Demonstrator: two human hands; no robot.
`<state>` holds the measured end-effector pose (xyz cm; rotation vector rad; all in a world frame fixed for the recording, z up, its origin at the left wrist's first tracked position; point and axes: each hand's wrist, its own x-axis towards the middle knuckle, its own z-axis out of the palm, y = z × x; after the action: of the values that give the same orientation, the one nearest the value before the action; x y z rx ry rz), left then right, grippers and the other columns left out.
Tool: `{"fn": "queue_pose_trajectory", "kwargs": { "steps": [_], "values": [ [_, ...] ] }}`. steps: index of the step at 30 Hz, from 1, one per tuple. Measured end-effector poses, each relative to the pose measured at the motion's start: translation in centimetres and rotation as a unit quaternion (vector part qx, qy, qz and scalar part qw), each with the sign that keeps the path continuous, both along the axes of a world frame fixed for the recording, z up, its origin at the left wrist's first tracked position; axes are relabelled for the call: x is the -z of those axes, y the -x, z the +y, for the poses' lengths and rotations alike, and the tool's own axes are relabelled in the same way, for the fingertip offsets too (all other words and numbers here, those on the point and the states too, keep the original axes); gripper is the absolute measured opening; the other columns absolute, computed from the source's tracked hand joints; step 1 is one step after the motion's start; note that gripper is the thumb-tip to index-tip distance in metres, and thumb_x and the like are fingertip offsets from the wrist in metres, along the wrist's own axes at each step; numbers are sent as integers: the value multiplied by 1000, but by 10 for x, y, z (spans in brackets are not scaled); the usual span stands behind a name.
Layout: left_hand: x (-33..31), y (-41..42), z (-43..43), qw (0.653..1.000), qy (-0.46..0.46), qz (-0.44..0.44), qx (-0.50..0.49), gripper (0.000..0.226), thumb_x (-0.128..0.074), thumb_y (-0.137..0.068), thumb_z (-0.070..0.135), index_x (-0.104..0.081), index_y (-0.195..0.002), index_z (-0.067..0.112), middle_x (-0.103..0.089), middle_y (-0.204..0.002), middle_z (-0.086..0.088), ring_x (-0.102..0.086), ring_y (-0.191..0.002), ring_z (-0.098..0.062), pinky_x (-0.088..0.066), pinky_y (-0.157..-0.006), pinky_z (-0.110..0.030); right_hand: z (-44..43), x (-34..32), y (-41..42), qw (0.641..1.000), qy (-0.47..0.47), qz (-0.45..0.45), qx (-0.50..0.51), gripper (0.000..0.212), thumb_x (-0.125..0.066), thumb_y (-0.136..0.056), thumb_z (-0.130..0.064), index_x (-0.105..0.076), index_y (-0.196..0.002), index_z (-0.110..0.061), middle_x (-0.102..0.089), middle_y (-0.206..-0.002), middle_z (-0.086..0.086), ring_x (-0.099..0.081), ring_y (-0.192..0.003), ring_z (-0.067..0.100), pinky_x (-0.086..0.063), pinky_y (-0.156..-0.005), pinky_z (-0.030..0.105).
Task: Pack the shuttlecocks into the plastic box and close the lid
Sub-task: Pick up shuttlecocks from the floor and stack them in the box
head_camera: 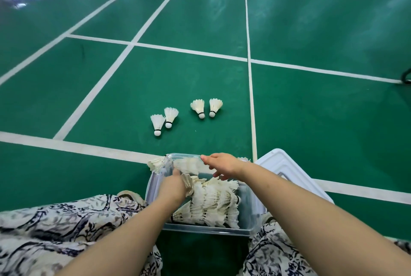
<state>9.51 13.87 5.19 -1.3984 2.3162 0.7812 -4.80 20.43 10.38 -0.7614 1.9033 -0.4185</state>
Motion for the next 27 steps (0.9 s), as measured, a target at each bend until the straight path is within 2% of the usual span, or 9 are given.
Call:
{"fn": "queue_pose_trajectory", "kwargs": {
  "steps": [4,6,9,11,14,17,20,23,27],
  "values": [
    [4,2,3,996,-47,9,-74,41,-30,-95,-3,-32,-135,-5,-50,-133,-19,-56,-116,-29,-47,-93,-33,8,8,7,1000,1,-14,3,56,-33,-96,-52,-43,-137,-16,-49,-135,8,-54,-95,20,-47,-84,32],
    [18,9,0,975,-133,23,-174,34,-34,-97,4,-40,-129,-6,-58,-108,-15,-62,-92,-26,-54,-75,-33,11,14,12,1000,-3,-25,18,57,-34,-95,-52,-43,-137,-15,-51,-130,8,-54,-92,19,-45,-78,29],
    [37,12,5,869,-292,88,-389,30,-30,-98,15,-52,-81,2,-47,-60,-8,-44,-45,-16,-40,-35,-17,15,21,19,998,-9,-35,42,58,-36,-94,-53,-45,-135,-13,-52,-114,4,-54,-80,13,-42,-63,21],
    [53,10,6,810,-357,108,-452,38,-26,-96,12,-50,-68,5,-46,-42,-6,-39,-36,-13,-36,-31,-10,17,25,23,998,-14,-34,45,57,-35,-95,-53,-47,-133,-13,-53,-111,4,-54,-82,15,-42,-63,21],
    [65,2,5,779,-408,96,-467,42,-25,-97,9,-52,-65,3,-47,-32,-7,-40,-45,-14,-37,-31,-10,17,28,27,998,-17,-35,47,57,-35,-95,-53,-47,-133,-12,-56,-114,7,-53,-87,18,-41,-62,21],
    [72,-7,-2,762,-427,86,-480,39,-29,-97,11,-56,-72,0,-53,-34,-10,-43,-50,-16,-40,-33,-13,16,28,28,998,-18,-33,42,57,-34,-95,-53,-46,-134,-13,-56,-112,7,-54,-87,18,-43,-66,23],
    [62,-7,-4,741,-419,109,-513,29,-40,-97,22,-59,-88,2,-60,-61,-16,-49,-58,-22,-47,-47,-26,14,26,27,999,-16,-28,39,57,-34,-95,-53,-46,-132,-12,-55,-107,5,-53,-76,13,-43,-67,24],
    [50,-6,-6,717,-406,141,-549,50,-37,-94,51,-56,-100,5,-59,-84,-16,-55,-75,-28,-46,-68,-39,13,21,23,999,-14,-17,34,57,-35,-95,-53,-47,-132,-11,-54,-104,5,-52,-75,14,-41,-61,22],
    [42,-11,-4,729,-392,168,-536,77,-37,-81,74,-54,-116,8,-62,-111,-18,-59,-89,-33,-52,-71,-44,14,10,14,1000,-14,13,3,56,-34,-96,-51,-48,-130,-9,-54,-104,6,-53,-86,22,-43,-67,27]
  ]
}}
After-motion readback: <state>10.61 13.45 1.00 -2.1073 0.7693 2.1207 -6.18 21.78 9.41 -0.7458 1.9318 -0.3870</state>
